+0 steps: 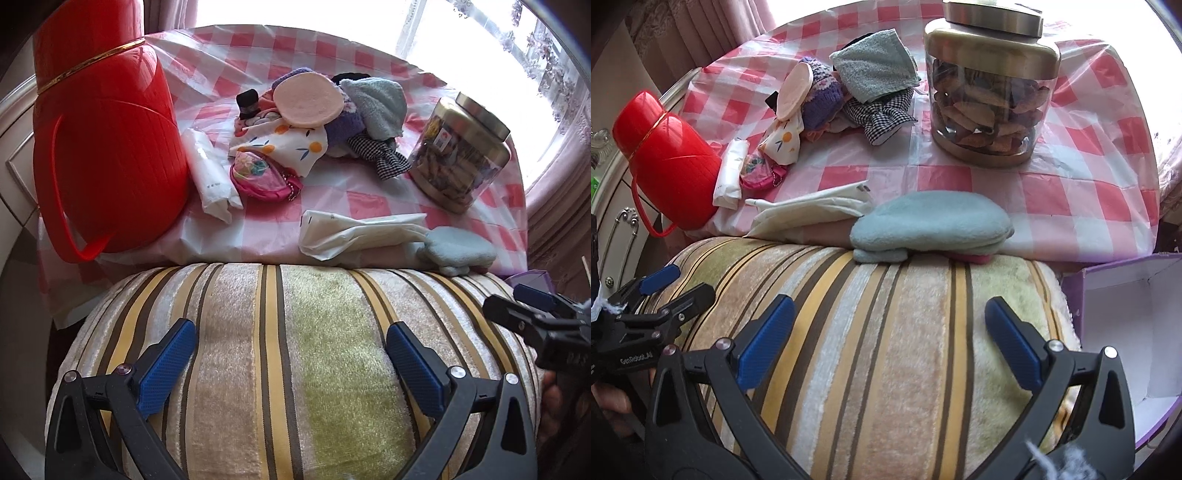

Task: Organize soft objects
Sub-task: 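Grasp the white wrapped pad with the left tool while the right tool grasps the light blue pouch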

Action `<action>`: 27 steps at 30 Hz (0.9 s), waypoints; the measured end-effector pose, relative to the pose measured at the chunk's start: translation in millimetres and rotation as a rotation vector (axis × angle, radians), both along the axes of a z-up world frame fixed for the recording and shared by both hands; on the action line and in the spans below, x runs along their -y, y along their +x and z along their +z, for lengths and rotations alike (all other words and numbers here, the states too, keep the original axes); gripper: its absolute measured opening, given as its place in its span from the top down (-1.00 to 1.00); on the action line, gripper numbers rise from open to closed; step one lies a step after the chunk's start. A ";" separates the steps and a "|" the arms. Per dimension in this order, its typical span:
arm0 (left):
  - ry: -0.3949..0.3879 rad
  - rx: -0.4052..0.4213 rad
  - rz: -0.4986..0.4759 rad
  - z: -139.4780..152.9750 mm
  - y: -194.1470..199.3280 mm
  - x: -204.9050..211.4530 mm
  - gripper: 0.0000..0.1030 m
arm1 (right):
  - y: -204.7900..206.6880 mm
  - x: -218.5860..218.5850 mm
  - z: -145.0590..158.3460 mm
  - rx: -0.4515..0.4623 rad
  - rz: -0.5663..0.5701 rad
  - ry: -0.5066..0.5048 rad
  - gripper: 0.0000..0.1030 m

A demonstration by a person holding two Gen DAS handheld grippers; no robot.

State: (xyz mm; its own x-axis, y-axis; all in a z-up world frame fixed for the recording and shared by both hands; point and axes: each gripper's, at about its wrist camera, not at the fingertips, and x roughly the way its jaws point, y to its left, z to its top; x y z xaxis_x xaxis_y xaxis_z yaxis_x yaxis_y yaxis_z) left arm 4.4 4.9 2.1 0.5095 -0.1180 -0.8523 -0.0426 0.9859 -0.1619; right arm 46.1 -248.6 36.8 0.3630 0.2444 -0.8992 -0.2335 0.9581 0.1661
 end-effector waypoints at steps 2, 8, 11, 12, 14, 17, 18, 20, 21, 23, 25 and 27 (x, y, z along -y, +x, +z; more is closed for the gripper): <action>-0.026 0.013 -0.014 2.8 1.7 -1.3 -1.00 | 5.4 1.6 0.4 -0.009 0.003 0.003 -1.00; -0.063 0.019 -0.092 7.4 17.6 4.7 -1.00 | 21.6 12.9 -10.1 -0.076 -0.034 0.038 -1.00; -0.003 0.029 -0.188 11.1 31.2 20.6 -0.98 | 29.2 15.1 -13.5 -0.096 -0.043 0.046 -1.00; 0.020 0.030 -0.212 11.5 36.1 25.1 -0.96 | 32.0 16.4 -15.3 -0.108 -0.050 0.049 -1.00; 0.061 0.024 -0.275 11.1 50.8 34.6 -0.92 | 38.2 18.6 -18.6 -0.130 -0.065 0.059 -1.00; 0.139 0.002 -0.356 5.3 74.0 48.4 -0.83 | 46.4 22.9 -22.8 -0.155 -0.089 0.076 -1.00; 0.169 -0.005 -0.381 2.7 79.8 53.5 -0.81 | 49.0 24.8 -24.7 -0.165 -0.098 0.084 -1.00; 0.226 -0.020 -0.424 -4.3 91.3 63.6 -0.76 | 55.3 29.1 -29.2 -0.187 -0.118 0.100 -1.00; 0.249 -0.031 -0.442 -8.9 95.0 66.6 -0.75 | 58.1 30.2 -31.2 -0.197 -0.124 0.106 -1.00; 0.283 -0.054 -0.472 -18.2 103.4 73.5 -0.55 | 64.2 31.6 -35.1 -0.215 -0.132 0.114 -1.00; 0.291 -0.083 -0.493 -28.8 111.8 76.6 -0.30 | 69.6 32.3 -38.4 -0.225 -0.139 0.117 -0.96; 0.277 -0.099 -0.505 -34.9 117.4 78.1 -0.01 | 75.8 34.2 -41.7 -0.236 -0.156 0.127 -0.83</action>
